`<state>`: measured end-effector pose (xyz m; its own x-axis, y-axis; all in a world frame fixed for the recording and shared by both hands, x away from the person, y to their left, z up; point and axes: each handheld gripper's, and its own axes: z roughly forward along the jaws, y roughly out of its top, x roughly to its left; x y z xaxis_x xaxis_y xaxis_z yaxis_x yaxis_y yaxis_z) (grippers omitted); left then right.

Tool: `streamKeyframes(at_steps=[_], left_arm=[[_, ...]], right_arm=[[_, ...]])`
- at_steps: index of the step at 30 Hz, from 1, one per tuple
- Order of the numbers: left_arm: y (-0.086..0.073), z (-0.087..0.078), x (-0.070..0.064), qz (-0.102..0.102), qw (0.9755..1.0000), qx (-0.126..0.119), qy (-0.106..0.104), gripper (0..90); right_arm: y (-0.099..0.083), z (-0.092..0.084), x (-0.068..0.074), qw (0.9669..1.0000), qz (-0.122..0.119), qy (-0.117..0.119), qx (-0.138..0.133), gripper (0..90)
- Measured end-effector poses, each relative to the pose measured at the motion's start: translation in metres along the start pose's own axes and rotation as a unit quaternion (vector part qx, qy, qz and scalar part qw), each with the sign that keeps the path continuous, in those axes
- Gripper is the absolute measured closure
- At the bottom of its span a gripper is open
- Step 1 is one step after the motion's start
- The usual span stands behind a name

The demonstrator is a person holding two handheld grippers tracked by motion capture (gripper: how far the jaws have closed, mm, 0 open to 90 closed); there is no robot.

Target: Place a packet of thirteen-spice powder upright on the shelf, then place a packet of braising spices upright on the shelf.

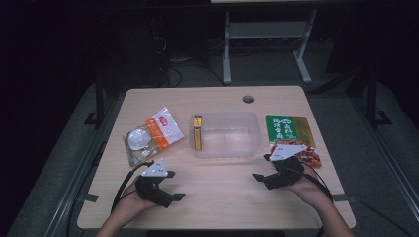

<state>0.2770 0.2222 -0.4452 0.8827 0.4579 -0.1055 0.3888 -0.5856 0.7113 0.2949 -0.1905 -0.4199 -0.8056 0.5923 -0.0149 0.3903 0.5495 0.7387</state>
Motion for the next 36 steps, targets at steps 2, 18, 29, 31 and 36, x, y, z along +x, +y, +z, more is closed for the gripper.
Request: streamKeyframes(at_steps=[2, 18, 29, 31, 36], left_arm=[[0.000, 0.001, -0.001, 0.000, 1.0000, 0.000, -0.003, 13.5], [0.002, 0.003, 0.000, 0.004, 0.9999, 0.003, -0.009, 13.7], [0.002, 0.005, 0.000, 0.004, 0.9999, 0.003, -0.013, 13.7], [0.002, 0.005, 0.000, 0.004, 0.9999, 0.004, -0.014, 13.8], [0.002, 0.006, 0.000, 0.005, 0.9998, 0.009, -0.017, 13.8]], right_arm=[[-0.002, -0.001, -0.004, 1.0000, 0.003, -0.003, 0.008, 22.8], [-0.021, -0.022, -0.046, 0.9966, 0.058, -0.057, 0.011, 54.4], [-0.030, -0.023, -0.091, 0.9845, 0.112, -0.133, 0.022, 89.5], [-0.031, -0.020, -0.099, 0.9831, 0.114, -0.141, 0.028, 89.9], [-0.036, -0.013, -0.110, 0.9798, 0.123, -0.153, 0.039, 90.0]])
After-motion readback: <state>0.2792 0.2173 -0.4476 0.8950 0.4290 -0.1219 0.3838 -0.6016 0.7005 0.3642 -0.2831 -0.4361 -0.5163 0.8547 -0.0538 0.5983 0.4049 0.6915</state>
